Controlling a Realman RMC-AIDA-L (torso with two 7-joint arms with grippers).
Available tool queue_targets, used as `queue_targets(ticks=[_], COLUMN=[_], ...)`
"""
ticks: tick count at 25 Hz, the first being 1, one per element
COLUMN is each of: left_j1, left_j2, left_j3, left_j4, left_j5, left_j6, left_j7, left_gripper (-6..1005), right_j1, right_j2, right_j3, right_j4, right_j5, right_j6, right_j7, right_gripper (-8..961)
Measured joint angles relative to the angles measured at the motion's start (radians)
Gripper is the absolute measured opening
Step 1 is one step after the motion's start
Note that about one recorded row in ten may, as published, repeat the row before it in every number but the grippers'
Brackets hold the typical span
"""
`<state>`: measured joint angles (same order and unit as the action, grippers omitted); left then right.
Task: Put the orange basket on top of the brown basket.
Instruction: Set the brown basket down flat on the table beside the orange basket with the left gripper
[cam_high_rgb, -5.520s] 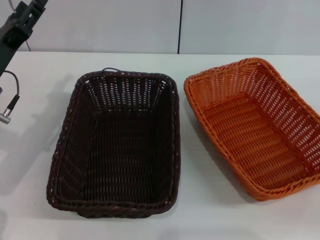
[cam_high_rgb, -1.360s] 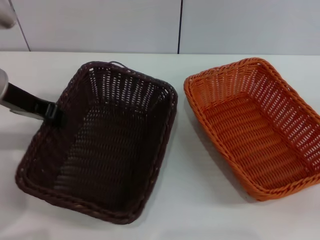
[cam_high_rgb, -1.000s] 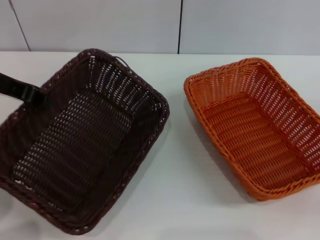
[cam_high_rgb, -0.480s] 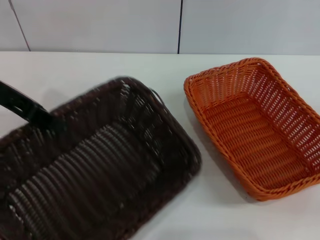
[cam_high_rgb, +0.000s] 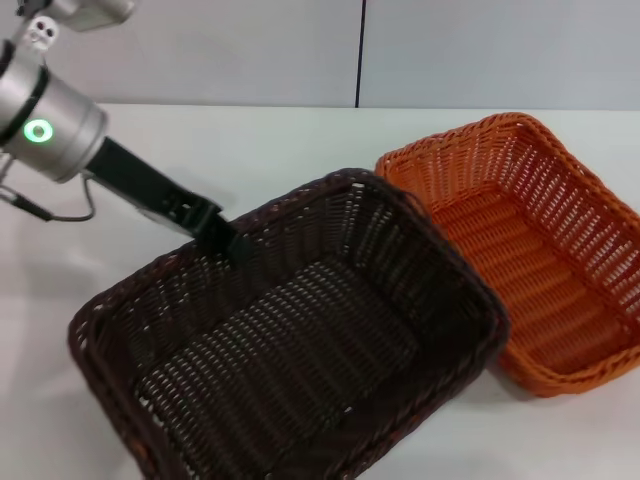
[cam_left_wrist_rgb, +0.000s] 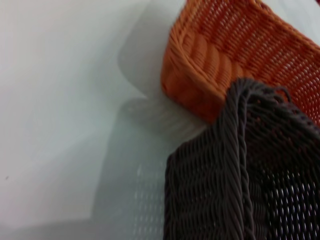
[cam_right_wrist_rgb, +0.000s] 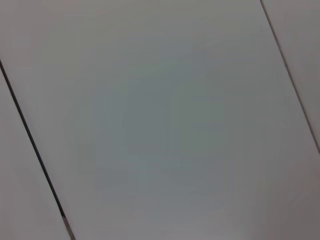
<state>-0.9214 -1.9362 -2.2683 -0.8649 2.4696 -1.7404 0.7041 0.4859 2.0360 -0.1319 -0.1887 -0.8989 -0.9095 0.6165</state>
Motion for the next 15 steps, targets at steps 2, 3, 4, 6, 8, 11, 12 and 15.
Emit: queue_targets(ticks=[2, 3, 4, 6, 8, 11, 12, 15], left_j1=[-0.013, -0.024, -0.029, -0.031, -0.034, -0.037, -0.037, -0.03], left_j2=[-0.003, -0.006, -0.013, -0.021, -0.035, -0.051, -0.055, -0.058], left_j3=[-0.003, -0.005, -0.009, -0.02, -0.045, -0.073, -0.078, -0.082], left_j4=[0.023, 0.04, 0.051, 0.055, 0.058, 0.059, 0.06, 0.062], left_j5=[0.0, 0.0, -0.003, -0.007, -0.013, -0.029, -0.037, -0.056], left_j6=[0.021, 0.046, 0.076, 0.092, 0.104, 0.112, 0.114, 0.112], left_j7=[-0.007, -0.019, -0.039, -0.051, -0.061, -0.062, -0.062, -0.057], left_gripper=[217, 218, 219, 221, 223, 226, 227, 230], right_j1=[0.0, 0.0, 0.0, 0.0, 0.0, 0.0, 0.0, 0.0], right_j2=[0.0, 0.0, 0.0, 0.001, 0.0, -0.002, -0.002, -0.004], right_j3=[0.0, 0.0, 0.0, 0.0, 0.0, -0.002, -0.004, -0.006], right_j4=[0.003, 0.004, 0.005, 0.005, 0.005, 0.006, 0.007, 0.007], right_j5=[0.0, 0.0, 0.0, 0.0, 0.0, 0.0, 0.0, 0.0], right_j6=[0.008, 0.01, 0.01, 0.013, 0.021, 0.032, 0.035, 0.037], right_j7=[0.0, 0.0, 0.0, 0.0, 0.0, 0.0, 0.0, 0.0], right_gripper=[740, 740, 740, 740, 740, 740, 740, 740])
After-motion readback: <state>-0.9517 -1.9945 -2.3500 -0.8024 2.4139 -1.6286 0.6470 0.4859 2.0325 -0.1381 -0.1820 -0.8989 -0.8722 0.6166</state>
